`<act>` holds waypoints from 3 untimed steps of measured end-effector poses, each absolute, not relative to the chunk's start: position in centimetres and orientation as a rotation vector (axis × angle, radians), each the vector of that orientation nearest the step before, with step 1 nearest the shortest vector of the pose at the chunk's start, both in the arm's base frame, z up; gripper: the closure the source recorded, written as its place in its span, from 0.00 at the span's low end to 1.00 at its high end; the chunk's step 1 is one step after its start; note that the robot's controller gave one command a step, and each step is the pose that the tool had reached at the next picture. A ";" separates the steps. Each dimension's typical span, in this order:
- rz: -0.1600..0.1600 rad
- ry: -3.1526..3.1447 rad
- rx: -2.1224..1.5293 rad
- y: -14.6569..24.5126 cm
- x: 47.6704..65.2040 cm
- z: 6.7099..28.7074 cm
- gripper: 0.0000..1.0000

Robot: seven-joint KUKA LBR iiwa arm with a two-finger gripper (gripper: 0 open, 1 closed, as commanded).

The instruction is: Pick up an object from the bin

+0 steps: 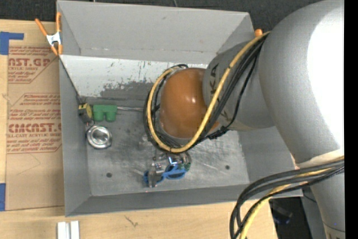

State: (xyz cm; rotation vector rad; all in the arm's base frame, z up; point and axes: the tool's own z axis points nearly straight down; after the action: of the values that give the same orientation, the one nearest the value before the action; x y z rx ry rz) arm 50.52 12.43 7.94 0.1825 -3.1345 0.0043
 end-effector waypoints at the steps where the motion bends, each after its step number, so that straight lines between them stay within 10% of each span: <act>1: -0.004 -3.134 0.193 13.0 50.5 8.1 1.00; 2: -0.002 -3.136 0.192 12.9 50.5 8.0 0.00; 3: -0.003 -3.136 0.192 12.9 50.5 8.0 1.00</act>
Offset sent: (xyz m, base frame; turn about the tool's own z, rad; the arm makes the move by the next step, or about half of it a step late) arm 0.0000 0.0000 0.0000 0.0000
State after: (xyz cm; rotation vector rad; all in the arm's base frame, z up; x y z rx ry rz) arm 50.50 12.90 8.02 0.1918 -3.1356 -0.0025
